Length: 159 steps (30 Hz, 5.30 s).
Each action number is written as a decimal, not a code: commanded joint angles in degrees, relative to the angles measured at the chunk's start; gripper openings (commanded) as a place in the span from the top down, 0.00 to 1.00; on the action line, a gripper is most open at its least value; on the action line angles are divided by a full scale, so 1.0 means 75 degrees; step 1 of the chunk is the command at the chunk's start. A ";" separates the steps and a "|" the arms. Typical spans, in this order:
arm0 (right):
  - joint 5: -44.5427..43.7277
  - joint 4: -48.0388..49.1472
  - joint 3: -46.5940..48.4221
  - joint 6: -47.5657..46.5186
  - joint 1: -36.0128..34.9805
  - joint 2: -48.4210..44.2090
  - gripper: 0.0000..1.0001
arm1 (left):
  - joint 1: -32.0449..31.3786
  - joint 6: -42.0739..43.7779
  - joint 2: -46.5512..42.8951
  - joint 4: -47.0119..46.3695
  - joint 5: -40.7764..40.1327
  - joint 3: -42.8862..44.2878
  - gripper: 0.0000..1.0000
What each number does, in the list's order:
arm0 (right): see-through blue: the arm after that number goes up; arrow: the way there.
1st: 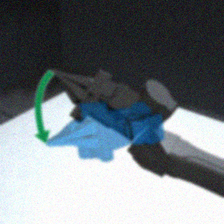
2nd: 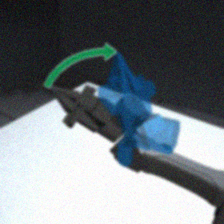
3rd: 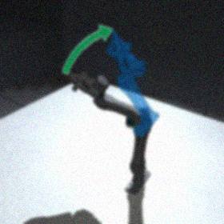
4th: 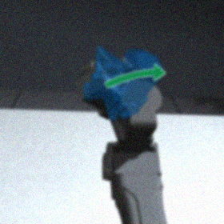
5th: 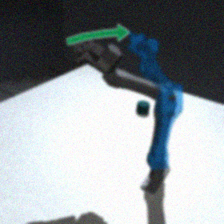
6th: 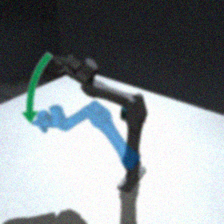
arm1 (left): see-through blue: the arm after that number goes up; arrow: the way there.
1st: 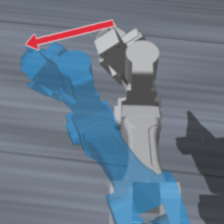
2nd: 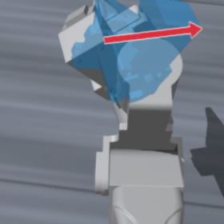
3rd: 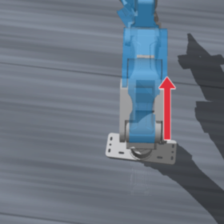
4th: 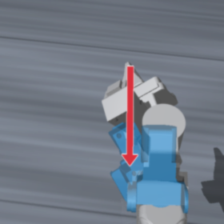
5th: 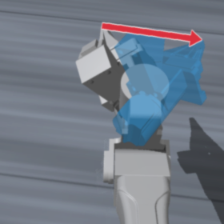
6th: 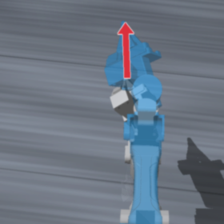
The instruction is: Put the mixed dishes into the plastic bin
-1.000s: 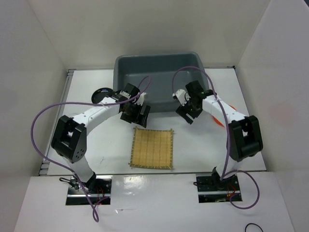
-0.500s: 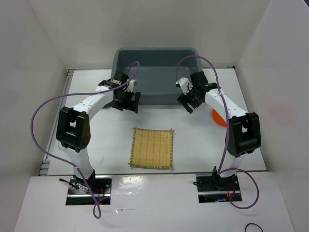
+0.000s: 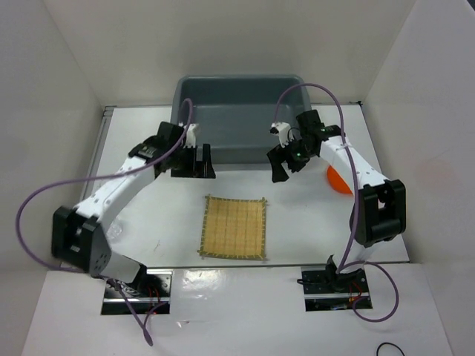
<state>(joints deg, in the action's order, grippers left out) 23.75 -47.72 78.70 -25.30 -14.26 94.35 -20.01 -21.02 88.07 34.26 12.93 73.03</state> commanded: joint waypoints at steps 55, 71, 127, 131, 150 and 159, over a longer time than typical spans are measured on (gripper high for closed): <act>0.3995 -0.0035 -0.1856 0.0572 -0.1040 0.2586 1.00 | -0.2523 -0.5331 -0.1067 -0.4580 0.0175 -0.5497 0.00; 0.3103 -0.3562 0.5520 -0.1222 0.0473 0.1411 1.00 | -0.2723 -0.5679 -0.8083 -0.0890 -0.2743 -0.4873 0.00; -0.1619 -0.0902 1.3437 0.0771 0.1327 0.8738 0.01 | -0.2582 -0.7393 -1.0734 0.1022 -0.2884 -0.5508 0.00; -0.1784 -0.0820 1.3437 0.1134 0.1327 0.8258 0.01 | -0.2582 -0.7393 -1.0923 0.1022 -0.2884 -0.5682 0.00; -0.1212 -0.3598 1.1190 0.0586 0.4760 0.6910 0.01 | -0.2582 -0.5766 -0.7049 0.1352 -0.3293 -0.4115 0.00; -0.0601 -0.3598 0.8165 -0.1465 0.5405 0.6311 0.01 | -0.2582 -0.5296 -0.6002 0.0213 -0.3071 -0.3948 0.00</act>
<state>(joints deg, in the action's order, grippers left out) 14.70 -73.21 141.10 -29.95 25.93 148.22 -39.77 -62.89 42.30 39.62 -10.61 42.41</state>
